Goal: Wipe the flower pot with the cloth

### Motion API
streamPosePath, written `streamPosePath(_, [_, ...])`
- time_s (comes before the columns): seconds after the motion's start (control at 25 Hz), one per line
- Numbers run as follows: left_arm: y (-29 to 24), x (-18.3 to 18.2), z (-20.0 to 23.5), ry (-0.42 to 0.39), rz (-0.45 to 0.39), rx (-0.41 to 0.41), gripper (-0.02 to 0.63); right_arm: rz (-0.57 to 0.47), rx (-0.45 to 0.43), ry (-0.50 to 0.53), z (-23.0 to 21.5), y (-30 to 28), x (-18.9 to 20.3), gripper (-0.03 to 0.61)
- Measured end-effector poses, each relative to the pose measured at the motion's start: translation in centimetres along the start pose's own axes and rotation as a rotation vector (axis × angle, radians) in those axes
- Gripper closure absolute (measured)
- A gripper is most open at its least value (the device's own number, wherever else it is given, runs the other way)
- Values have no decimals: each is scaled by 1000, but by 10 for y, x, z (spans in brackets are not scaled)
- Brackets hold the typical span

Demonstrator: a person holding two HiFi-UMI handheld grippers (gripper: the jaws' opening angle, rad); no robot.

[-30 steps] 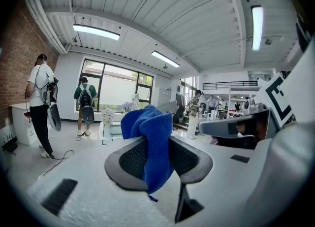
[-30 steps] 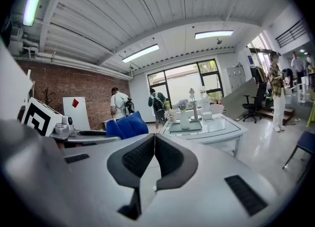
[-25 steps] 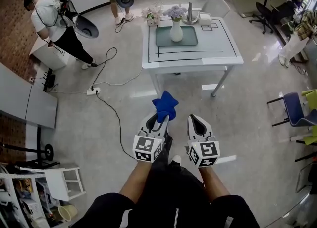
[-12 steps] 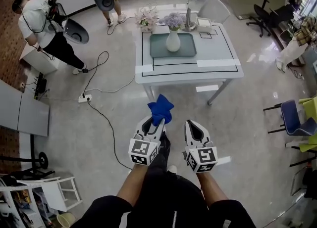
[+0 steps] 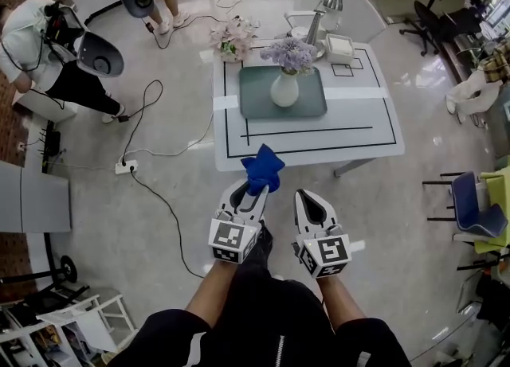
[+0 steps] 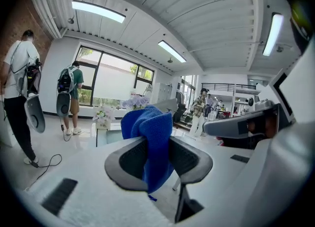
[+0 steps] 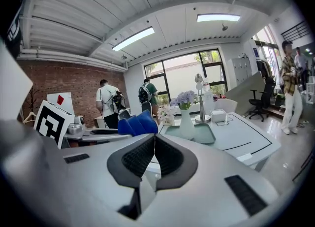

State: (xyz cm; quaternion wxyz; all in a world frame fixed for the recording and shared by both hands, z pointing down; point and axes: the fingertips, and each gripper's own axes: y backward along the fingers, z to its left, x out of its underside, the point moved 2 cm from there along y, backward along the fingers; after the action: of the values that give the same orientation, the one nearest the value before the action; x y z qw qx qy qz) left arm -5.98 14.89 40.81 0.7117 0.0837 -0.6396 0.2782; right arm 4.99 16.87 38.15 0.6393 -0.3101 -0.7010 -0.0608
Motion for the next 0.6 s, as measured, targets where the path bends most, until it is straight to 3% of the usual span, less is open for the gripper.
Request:
streamPosePath(0.28, [-61, -20, 59, -2, 32, 57, 488, 28, 38, -13, -21, -76, -20, 569])
streamPosePath(0.6, [-106, -29, 106, 17, 37, 51, 488, 39, 63, -18, -37, -117, -34, 569])
